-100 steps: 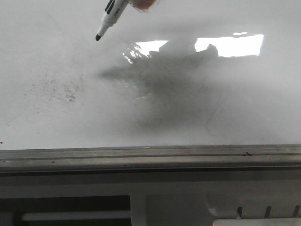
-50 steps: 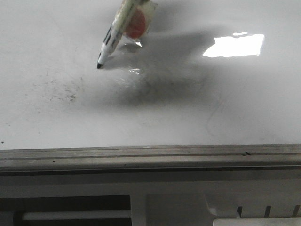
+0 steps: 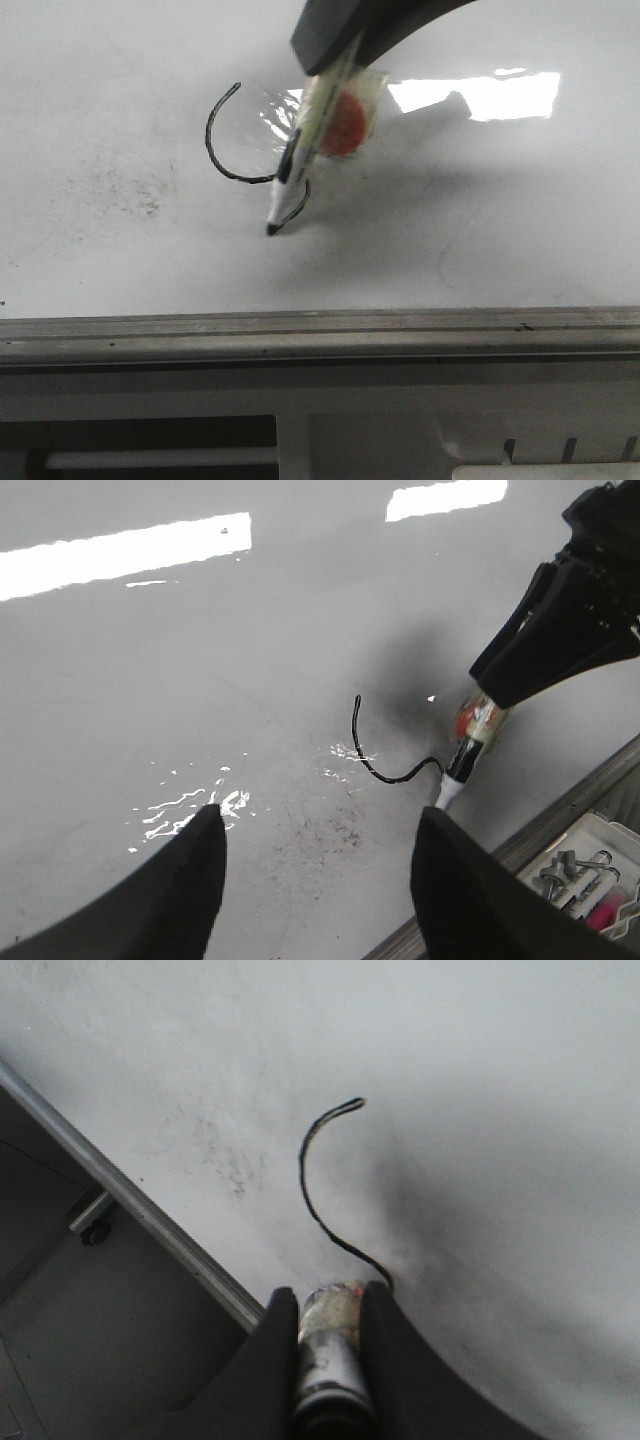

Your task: Write number 8 on whiteboard

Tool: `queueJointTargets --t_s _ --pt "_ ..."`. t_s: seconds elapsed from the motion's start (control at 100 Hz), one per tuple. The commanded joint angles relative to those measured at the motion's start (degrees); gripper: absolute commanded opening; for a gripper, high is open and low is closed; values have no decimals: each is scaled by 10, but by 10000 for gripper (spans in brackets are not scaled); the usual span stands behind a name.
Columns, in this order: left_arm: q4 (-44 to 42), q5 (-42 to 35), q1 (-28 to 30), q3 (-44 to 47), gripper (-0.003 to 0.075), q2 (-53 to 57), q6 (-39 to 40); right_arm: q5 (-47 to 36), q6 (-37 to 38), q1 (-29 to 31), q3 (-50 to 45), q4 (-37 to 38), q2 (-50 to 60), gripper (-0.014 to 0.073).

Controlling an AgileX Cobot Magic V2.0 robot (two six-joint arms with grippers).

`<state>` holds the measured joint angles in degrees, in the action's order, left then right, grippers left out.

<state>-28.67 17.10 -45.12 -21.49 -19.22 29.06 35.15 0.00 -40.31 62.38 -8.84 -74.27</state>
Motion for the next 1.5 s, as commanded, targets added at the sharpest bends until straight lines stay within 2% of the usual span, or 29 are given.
queueJointTargets --t_s 0.0,0.35,0.48,0.61,0.82,0.98,1.15,1.49 --pt "-3 -42 -2 -19 386 -4 6 -59 -10 -6 34 14 2 -43" --pt "-3 -42 -2 -19 386 -4 6 -66 -10 25 90 45 23 -44" --pt "-3 -42 -2 -19 386 -4 6 -66 -16 2 90 45 22 -44" --pt "-3 -48 -2 -19 386 -4 6 -85 -41 -46 90 45 55 -44" --pt "-1 -167 -2 25 386 -27 6 -9 -41 -85 78 45 62 -43" --pt "-11 -211 -2 41 386 -106 6 -8 -40 -91 34 20 61 -43" --pt "-74 -332 -2 36 386 -208 6 -20 -40 -91 8 2 61 -43" --pt "-74 -496 -2 15 385 -374 6 -22 -40 -91 8 -27 61 -43"
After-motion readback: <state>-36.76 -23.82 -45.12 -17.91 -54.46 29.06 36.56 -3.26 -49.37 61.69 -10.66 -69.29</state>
